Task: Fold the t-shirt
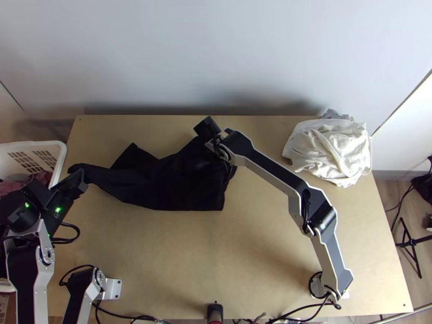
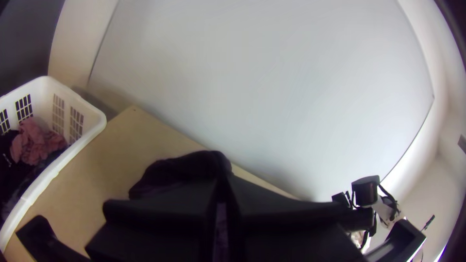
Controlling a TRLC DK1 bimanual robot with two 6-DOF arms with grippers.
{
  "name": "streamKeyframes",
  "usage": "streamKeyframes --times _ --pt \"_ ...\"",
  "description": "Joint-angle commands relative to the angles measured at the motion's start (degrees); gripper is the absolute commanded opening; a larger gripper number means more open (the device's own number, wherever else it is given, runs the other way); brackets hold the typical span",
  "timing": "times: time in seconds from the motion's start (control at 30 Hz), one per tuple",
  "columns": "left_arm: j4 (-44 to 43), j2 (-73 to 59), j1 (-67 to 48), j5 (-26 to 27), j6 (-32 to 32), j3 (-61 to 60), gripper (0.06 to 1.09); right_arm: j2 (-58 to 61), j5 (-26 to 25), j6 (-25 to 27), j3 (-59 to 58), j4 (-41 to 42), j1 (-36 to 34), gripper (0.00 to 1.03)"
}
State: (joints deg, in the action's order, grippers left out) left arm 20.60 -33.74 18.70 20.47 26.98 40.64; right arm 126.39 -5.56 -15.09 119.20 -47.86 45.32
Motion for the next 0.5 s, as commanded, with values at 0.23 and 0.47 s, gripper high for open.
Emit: streamKeyframes --times 0.23,0.47 --pt "-1.00 -0.54 0.11 -0.17 0.35 -0.30 0.13 11.78 -3.58 -0.46 13.17 3.12 -1.73 0.83" --pt "-1.00 -0.01 1.16 -0.17 -1.23 -0.83 0.13 12.92 -4.72 -0.11 12.55 3.12 -2.34 0.83"
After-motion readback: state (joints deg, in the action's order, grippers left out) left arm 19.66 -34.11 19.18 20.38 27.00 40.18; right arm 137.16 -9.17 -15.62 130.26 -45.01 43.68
